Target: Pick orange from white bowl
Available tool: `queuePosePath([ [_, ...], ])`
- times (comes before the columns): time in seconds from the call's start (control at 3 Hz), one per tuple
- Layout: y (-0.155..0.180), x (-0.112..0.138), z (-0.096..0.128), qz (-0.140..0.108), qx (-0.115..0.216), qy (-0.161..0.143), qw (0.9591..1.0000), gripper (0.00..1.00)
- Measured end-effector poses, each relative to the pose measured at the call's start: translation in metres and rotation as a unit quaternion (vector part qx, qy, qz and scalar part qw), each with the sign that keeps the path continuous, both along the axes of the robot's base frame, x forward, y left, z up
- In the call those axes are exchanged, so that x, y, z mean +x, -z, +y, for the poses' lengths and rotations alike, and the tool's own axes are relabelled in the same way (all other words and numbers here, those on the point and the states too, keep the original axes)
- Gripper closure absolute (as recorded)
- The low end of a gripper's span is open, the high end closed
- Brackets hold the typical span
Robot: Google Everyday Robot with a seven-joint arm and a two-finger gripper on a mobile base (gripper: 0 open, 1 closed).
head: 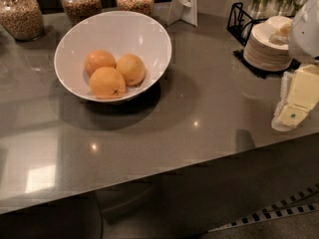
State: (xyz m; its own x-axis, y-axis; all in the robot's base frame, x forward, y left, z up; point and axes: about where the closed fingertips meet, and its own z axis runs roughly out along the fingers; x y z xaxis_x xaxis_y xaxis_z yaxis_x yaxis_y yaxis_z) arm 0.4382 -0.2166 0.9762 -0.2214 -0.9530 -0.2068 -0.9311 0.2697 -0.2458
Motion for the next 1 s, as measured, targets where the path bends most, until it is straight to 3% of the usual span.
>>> queuePosePath([
  [0.33,0.000,0.000,0.000,0.000,0.000,0.000,1.0000,0.00],
  [0.67,-0.001,0.009,0.004,-0.018,0.030,-0.007,0.9994,0.00],
  [1.0,-0.005,0.033,0.019,-0.051,0.085,-0.031,0.9946,0.00],
])
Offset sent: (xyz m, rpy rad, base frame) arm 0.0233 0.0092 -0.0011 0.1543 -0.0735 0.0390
